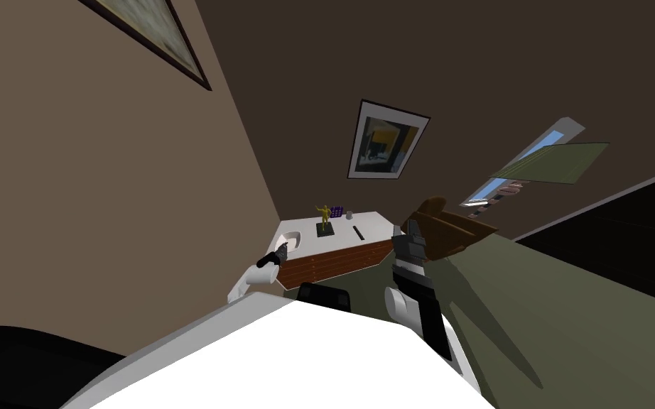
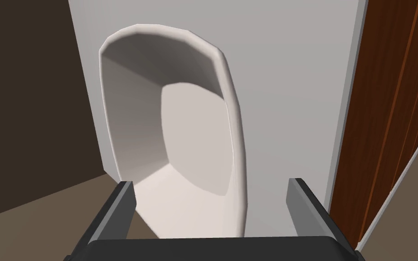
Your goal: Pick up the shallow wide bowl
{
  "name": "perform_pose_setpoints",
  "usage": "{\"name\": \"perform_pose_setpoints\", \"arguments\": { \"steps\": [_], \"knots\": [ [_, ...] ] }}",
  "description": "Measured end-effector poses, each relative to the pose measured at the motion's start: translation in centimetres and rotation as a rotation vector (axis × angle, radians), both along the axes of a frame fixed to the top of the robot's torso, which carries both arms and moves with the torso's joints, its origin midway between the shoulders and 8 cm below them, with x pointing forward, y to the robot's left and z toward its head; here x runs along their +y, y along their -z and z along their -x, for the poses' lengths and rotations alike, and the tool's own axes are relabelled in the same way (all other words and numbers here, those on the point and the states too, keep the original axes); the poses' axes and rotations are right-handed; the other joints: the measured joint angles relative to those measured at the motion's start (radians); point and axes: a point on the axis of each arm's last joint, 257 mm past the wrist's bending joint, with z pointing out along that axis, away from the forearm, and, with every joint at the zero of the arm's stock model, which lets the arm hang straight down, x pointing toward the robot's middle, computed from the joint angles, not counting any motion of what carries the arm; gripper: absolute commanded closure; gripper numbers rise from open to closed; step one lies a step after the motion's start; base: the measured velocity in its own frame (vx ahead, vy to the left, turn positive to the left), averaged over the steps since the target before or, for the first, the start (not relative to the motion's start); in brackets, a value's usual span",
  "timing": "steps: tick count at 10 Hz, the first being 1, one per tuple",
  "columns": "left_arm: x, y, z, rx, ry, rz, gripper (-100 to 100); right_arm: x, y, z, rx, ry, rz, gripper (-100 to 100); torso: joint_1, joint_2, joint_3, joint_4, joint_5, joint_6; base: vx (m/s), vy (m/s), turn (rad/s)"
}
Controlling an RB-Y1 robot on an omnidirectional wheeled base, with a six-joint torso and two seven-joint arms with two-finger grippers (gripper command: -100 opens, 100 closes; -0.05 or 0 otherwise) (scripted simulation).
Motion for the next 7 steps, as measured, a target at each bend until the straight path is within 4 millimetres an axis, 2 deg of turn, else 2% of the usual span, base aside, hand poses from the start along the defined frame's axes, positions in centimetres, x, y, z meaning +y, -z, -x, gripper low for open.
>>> {"name": "perform_pose_setpoints", "arguments": {
  "steps": [4, 5, 6, 7],
  "knots": [
    [0.00, 0.03, 0.03, 0.001, 0.000, 0.000, 100, 0.00, 0.00, 0.00, 0.000, 0.000, 0.000, 0, 0.000, 0.001, 0.001, 0.000, 0.000, 0.000, 0.000, 0.000, 0.000],
    [0.00, 0.04, 0.04, 0.002, 0.000, 0.000, 0, 0.00, 0.00, 0.00, 0.000, 0.000, 0.000, 0, 0.000, 0.001, 0.001, 0.001, 0.000, 0.000, 0.000, 0.000, 0.000],
    [0.00, 0.06, 0.05, 0.002, 0.000, 0.001, 100, 0.00, 0.00, 0.00, 0.000, 0.000, 0.000, 0, 0.000, 0.001, 0.001, 0.001, 0.000, 0.000, -0.004, 0.003, -0.022],
    [0.06, -0.30, 0.17, 0.001, -0.001, 0.000, 100, 0.00, 0.00, 0.00, 0.000, 0.000, 0.000, 0, -0.001, 0.002, 0.001, 0.001, -0.001, 0.000, -0.013, 0.003, -0.015]
  ]
}}
